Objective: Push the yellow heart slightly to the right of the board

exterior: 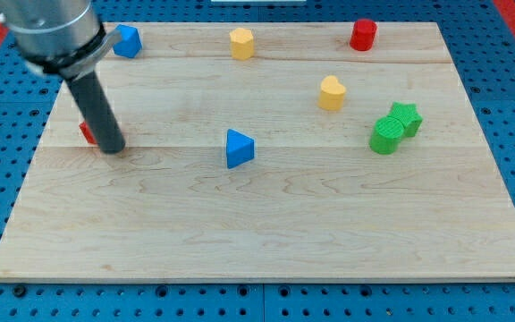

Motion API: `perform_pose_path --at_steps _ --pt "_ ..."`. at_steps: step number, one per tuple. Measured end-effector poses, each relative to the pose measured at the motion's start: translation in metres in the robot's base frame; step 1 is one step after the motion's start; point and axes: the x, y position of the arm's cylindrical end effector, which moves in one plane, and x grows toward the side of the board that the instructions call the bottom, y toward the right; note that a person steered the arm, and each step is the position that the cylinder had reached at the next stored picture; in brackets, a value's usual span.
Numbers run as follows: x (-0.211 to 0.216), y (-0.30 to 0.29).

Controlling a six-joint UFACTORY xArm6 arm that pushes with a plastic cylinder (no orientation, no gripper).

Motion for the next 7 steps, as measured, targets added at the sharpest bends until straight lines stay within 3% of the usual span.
perform_pose_path --at_steps 2,4,7 --pt "-0.002 0.082" --pt "-0.002 0.089" --pt "-0.077 0.191"
